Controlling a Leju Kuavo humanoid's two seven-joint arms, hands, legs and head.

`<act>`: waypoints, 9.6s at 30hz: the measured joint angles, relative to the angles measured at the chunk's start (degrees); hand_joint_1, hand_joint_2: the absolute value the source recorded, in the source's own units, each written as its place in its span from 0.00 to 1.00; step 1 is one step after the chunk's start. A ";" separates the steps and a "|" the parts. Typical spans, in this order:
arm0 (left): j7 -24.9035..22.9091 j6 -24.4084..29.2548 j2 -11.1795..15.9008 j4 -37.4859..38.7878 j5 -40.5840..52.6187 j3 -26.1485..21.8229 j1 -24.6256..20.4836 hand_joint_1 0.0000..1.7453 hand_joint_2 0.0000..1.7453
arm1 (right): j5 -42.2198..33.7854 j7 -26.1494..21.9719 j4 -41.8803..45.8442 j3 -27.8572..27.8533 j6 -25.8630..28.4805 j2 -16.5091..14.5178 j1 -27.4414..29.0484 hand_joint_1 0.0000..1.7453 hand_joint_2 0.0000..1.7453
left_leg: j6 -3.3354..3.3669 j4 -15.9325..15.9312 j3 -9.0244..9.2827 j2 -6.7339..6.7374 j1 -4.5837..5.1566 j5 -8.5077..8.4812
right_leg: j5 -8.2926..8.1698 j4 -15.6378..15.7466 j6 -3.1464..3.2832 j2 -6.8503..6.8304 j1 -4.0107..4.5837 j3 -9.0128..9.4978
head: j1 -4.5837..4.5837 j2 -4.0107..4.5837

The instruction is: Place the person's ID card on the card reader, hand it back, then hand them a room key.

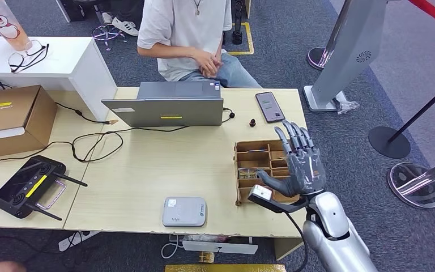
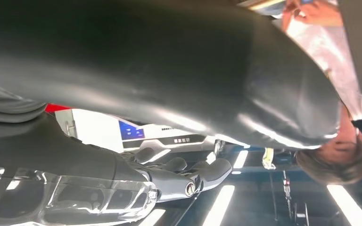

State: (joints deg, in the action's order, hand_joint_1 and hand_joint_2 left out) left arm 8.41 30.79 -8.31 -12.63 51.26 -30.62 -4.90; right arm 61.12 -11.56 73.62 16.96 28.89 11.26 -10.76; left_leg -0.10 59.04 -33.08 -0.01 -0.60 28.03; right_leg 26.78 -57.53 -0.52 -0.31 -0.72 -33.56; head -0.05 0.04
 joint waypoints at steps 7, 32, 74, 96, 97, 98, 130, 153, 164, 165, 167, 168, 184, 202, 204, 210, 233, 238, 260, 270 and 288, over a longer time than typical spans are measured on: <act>0.49 -0.13 -0.02 0.00 0.06 0.00 0.07 0.00 0.00 | 0.01 -0.22 -0.39 -3.07 0.34 3.08 3.04 0.00 0.00 | 0.01 0.00 -0.01 -0.02 0.01 0.01 | 0.00 0.01 0.00 -0.02 -0.01 0.00 | 0.01 0.00; 0.66 -0.82 -0.11 0.00 1.22 0.00 -0.43 0.00 0.00 | 2.27 -2.71 2.71 -5.92 -1.22 4.50 7.42 0.00 1.00 | 0.02 0.00 -0.01 0.02 0.01 0.02 | 0.00 0.01 0.00 -0.01 0.00 0.01 | 0.00 0.00; -0.48 -1.76 -0.20 0.00 3.27 0.15 -1.34 0.00 0.00 | 6.06 1.61 -0.71 -5.65 -7.54 4.46 2.32 0.00 1.00 | 0.02 0.00 -0.01 0.01 0.01 0.01 | -0.01 0.01 0.00 -0.01 0.00 0.02 | -0.01 0.00; 0.86 -1.93 -0.27 0.00 0.08 -0.19 -1.38 0.00 0.00 | 1.39 1.90 -0.65 -3.75 -22.09 9.30 -2.69 0.00 1.00 | 0.03 0.02 0.00 0.00 0.02 0.01 | -0.01 0.01 -0.01 -0.02 -0.01 0.02 | 0.00 0.00; 1.24 -1.90 -0.28 0.00 -0.80 -0.49 -1.41 0.00 0.00 | 1.18 1.95 -0.31 -3.65 -22.39 9.87 -2.62 0.00 1.00 | 0.03 0.02 0.00 0.00 0.02 0.01 | -0.01 0.01 -0.01 -0.02 -0.02 0.02 | 0.00 0.00; 1.59 -1.86 -0.31 0.00 -1.68 -0.90 -1.46 0.00 0.00 | 1.03 1.99 0.01 -3.54 -22.58 10.42 -2.53 0.00 1.00 | 0.03 0.03 0.00 0.00 0.02 0.01 | -0.01 0.01 -0.01 -0.02 -0.02 0.02 | 0.01 0.00; 5.07 -1.04 -1.25 0.00 -9.98 -7.79 -3.65 0.00 0.00 | -1.72 2.73 2.09 -1.16 -22.21 14.27 -1.50 0.00 1.00 | 0.02 0.03 0.00 0.01 0.01 0.01 | -0.01 0.00 -0.01 -0.01 -0.01 0.02 | -0.01 0.00; 3.50 -2.41 1.01 0.00 -2.65 -3.27 -2.70 0.00 0.00 | -1.74 3.10 2.07 -0.02 -22.26 14.25 -1.41 0.39 1.00 | 0.02 0.02 -0.01 0.01 0.01 0.01 | -0.01 0.00 -0.01 -0.01 0.00 0.02 | 0.00 0.00; 4.11 -2.44 0.09 0.00 -3.44 -3.28 -2.51 0.00 0.00 | -1.74 2.67 2.07 0.46 -22.38 14.25 -1.90 1.00 1.00 | 0.02 0.02 -0.02 0.00 0.01 0.01 | -0.02 0.00 -0.02 -0.02 -0.01 0.03 | -0.01 0.00; 4.04 -2.43 -0.01 0.00 -3.44 -3.28 -2.50 0.00 0.00 | -1.74 2.67 2.07 0.56 -22.38 14.25 -1.93 1.00 1.00 | 0.02 0.02 -0.02 0.00 0.01 0.01 | -0.02 0.00 -0.02 -0.02 -0.01 0.02 | -0.01 0.00; 3.84 -2.42 -0.13 0.00 -3.56 -3.28 -2.51 0.00 0.00 | -1.74 2.67 2.08 0.73 -22.38 14.25 -1.93 1.00 1.00 | 0.02 0.02 -0.01 0.00 0.01 0.01 | -0.02 0.00 -0.02 -0.02 0.00 0.02 | -0.01 0.00; 3.73 -2.42 -0.15 0.00 -3.68 -3.28 -2.51 0.00 0.00 | -1.74 2.67 2.09 0.79 -22.38 14.25 -1.94 1.00 1.00 | 0.02 0.02 -0.01 0.00 0.00 0.01 | -0.01 0.00 -0.01 -0.02 0.00 0.02 | -0.01 0.00; 3.62 -2.42 -0.17 0.00 -5.12 -3.76 -2.50 0.00 0.00 | -1.74 2.70 2.55 1.05 -22.38 14.25 -1.92 1.00 1.00 | 0.02 0.02 -0.01 0.00 0.01 0.01 | -0.01 0.00 -0.02 -0.02 0.00 0.02 | -0.02 0.00; 3.52 -2.40 -0.20 0.00 -5.11 -3.76 -2.51 0.00 0.00 | -1.84 0.84 3.79 0.88 -15.49 13.80 -1.82 1.00 1.00 | 0.02 0.02 -0.01 0.00 0.01 0.01 | -0.01 0.00 -0.02 -0.02 0.00 0.02 | -0.01 0.00; 3.52 -2.37 -0.21 0.00 -5.15 -3.77 -2.51 0.00 0.00 | -1.95 0.34 4.01 0.70 -13.82 13.43 -1.82 1.00 1.00 | 0.02 0.02 -0.01 0.00 0.00 0.01 | -0.01 0.00 -0.02 -0.02 0.00 0.02 | -0.02 0.00; 3.54 -2.34 -0.22 0.00 -5.19 -3.78 -2.51 0.00 0.00 | -2.00 -0.22 4.30 0.28 -12.24 12.56 -1.80 1.00 1.00 | 0.02 0.02 -0.01 0.00 0.01 0.01 | -0.02 0.00 -0.02 -0.02 0.00 0.02 | -0.02 0.00; 3.52 -2.39 -0.27 0.00 -5.26 -3.80 -2.53 0.00 0.00 | -5.55 -3.05 6.34 -0.24 -8.02 11.27 -1.91 1.00 1.00 | 0.02 0.02 -0.02 0.00 0.01 0.01 | -0.02 0.00 -0.02 -0.02 -0.01 0.03 | -0.01 0.00; 3.36 -2.40 -0.38 0.00 -5.20 -3.80 -2.58 0.00 0.00 | -6.77 -3.84 7.06 -0.22 -6.52 10.78 -2.52 1.00 1.00 | 0.02 0.02 -0.02 0.00 0.01 0.01 | -0.02 0.00 -0.02 -0.02 -0.01 0.03 | -0.01 0.00; 1.47 -2.42 -1.49 0.00 -3.81 -3.79 -4.32 0.00 0.00 | -10.26 -4.31 1.99 4.11 -4.39 0.43 -18.57 1.00 1.00 | 0.00 0.02 0.00 0.03 -0.01 -0.10 | -0.08 -0.05 0.01 0.02 0.01 0.04 | -0.01 0.00; 0.51 -2.43 -1.77 0.00 -3.08 -3.71 -4.65 0.00 0.00 | -11.25 -2.75 -6.80 8.19 -3.97 -6.61 -27.18 1.00 1.00 | -0.03 0.02 0.01 0.03 -0.02 -0.12 | -0.08 -0.07 0.02 0.03 0.01 0.03 | -0.01 0.00; -0.46 -2.34 -1.79 0.00 -2.87 -3.69 -4.88 0.00 0.00 | -11.88 -0.87 -17.01 10.03 -3.42 -14.05 -34.13 0.47 1.00 | -0.04 0.02 0.01 0.01 -0.02 -0.13 | -0.09 -0.08 0.02 0.02 0.01 0.03 | 0.00 0.00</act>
State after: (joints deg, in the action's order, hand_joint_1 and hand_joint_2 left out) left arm 7.96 28.45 -10.10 -12.63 48.39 -34.32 -9.79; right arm 49.24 -12.44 56.61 26.98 25.47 -2.80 -44.89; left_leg -0.15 59.06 -33.07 0.00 -0.62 27.90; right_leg 26.69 -57.62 -0.50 -0.29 -0.71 -33.53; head -0.05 0.04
